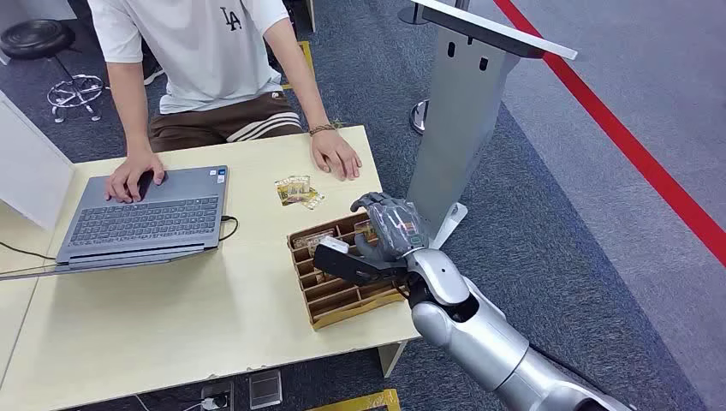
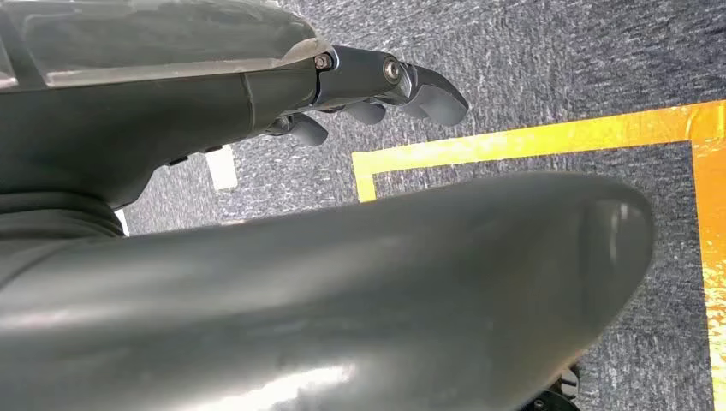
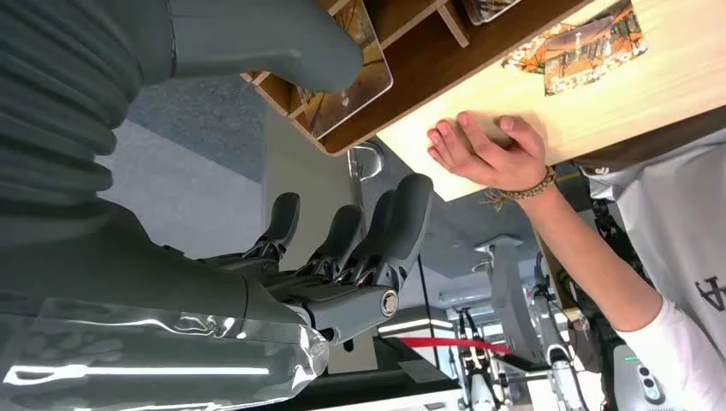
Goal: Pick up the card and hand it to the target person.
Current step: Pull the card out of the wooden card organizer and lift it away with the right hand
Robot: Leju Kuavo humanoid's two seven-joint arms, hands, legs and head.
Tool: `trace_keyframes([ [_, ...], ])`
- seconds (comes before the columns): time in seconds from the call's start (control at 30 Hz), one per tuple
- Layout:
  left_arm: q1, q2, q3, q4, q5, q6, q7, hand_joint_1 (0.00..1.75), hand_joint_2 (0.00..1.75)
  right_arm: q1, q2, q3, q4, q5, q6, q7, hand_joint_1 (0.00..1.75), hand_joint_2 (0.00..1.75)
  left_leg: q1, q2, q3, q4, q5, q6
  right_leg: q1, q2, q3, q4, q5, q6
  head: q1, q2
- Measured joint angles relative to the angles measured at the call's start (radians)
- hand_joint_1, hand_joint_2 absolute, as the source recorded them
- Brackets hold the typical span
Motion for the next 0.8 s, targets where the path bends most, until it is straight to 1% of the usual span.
trace_keyframes([
  [0.2,0.0,0.0,0.0,0.0,0.003,-0.017,-0.001,0.0,0.0,-0.004,0.006,0.002,0.026,-0.004,-0.007,-0.004,0.74,1.75,0.0,0.0,0.0,0.0,0.0,0.0,0.0,0.0,0.0,0.0,0.0,0.0,-0.001,0.0],
  [0.33,0.0,0.0,0.0,0.0,0.005,-0.028,-0.002,0.0,1.75,-0.012,0.011,0.008,0.053,-0.009,-0.01,-0.011,0.75,1.75,0.0,0.0,0.0,0.0,0.0,0.0,0.0,0.0,0.0,0.0,0.0,0.0,0.0,0.0],
  [0.63,-0.004,0.0,0.0,0.0,0.004,-0.03,-0.002,0.0,1.75,-0.038,0.025,0.02,0.126,-0.013,-0.021,-0.013,0.72,1.75,0.0,0.0,0.0,0.0,0.0,0.0,0.0,0.0,0.0,0.0,0.0,0.0,0.0,0.0],
  [0.8,-0.006,0.0,0.0,0.0,0.004,-0.034,-0.001,0.0,1.75,-0.055,0.035,0.022,0.167,-0.014,-0.028,-0.015,0.74,1.75,0.0,0.0,0.0,0.0,0.0,0.0,0.0,0.0,0.0,0.0,0.0,0.0,-0.001,0.0],
])
